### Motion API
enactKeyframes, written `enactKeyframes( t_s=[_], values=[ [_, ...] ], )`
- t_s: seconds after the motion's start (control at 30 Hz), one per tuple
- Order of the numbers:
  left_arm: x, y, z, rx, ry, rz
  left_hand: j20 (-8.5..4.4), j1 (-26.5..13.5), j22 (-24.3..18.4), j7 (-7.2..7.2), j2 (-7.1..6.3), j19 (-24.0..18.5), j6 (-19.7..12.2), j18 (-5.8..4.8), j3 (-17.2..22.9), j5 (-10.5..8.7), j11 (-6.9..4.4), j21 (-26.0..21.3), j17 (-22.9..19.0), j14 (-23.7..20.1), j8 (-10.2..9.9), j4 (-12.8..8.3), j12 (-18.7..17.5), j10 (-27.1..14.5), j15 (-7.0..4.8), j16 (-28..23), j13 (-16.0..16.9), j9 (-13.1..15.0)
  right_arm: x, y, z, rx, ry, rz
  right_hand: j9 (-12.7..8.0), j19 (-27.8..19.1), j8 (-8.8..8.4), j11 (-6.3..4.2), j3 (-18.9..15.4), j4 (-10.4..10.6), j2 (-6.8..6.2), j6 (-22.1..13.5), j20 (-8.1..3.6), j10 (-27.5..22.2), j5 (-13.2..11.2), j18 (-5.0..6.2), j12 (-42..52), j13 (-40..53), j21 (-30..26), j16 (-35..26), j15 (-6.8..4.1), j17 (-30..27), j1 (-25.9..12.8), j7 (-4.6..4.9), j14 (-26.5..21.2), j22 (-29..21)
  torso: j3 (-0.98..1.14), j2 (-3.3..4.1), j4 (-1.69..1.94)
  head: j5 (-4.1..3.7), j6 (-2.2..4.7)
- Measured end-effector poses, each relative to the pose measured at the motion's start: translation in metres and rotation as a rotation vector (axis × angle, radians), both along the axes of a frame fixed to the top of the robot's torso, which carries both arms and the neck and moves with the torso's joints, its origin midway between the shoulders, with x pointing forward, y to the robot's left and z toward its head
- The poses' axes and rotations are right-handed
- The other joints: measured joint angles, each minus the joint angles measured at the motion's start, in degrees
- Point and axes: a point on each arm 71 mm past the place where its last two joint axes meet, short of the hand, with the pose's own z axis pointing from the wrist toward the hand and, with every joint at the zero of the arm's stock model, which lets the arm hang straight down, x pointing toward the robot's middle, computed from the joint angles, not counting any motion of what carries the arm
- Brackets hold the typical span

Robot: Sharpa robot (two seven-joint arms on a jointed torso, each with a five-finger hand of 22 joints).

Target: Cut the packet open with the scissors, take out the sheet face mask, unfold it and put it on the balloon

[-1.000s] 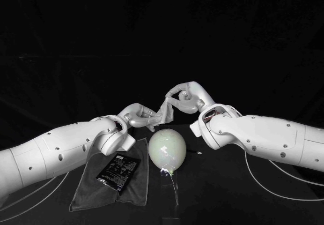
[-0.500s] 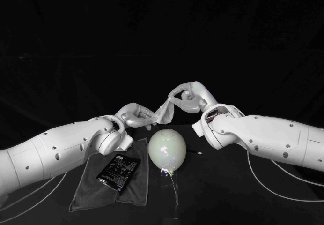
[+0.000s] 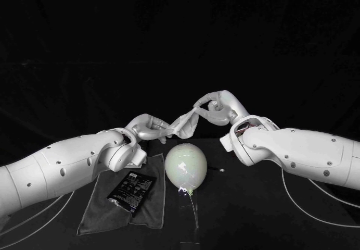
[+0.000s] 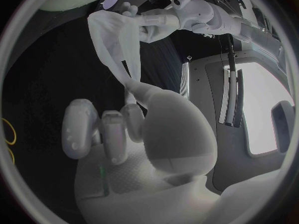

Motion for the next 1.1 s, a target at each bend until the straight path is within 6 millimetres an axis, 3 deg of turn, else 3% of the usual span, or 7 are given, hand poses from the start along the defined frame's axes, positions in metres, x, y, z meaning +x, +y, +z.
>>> enactKeyframes(
  t_s=[1.1],
  values=[
    [0.003, 0.009, -0.003, -0.003, 0.030, 0.035, 0.20, -1.0, 0.5, 0.01, -0.61, -0.2, 0.0, -0.11, 1.2, -0.13, -0.10, 0.9, 0.2, 0.4, 0.4, -1.2, -0.5, 0.5, -0.02, 0.0, -0.3, 0.0, 0.005, -0.028, -0.002, 0.015, 0.022, -0.069, 0.0, 0.0, 0.21, 0.00, 0.2, -0.2, -0.13, -0.3, 0.01, 0.0, -0.2, -0.01, 0.0, 0.0, 0.0, 0.1, 0.00, 0.0, -0.1, 0.04, 0.0, 0.0, -0.01, 0.02, 0.03, 0.09, 0.12]
  ],
)
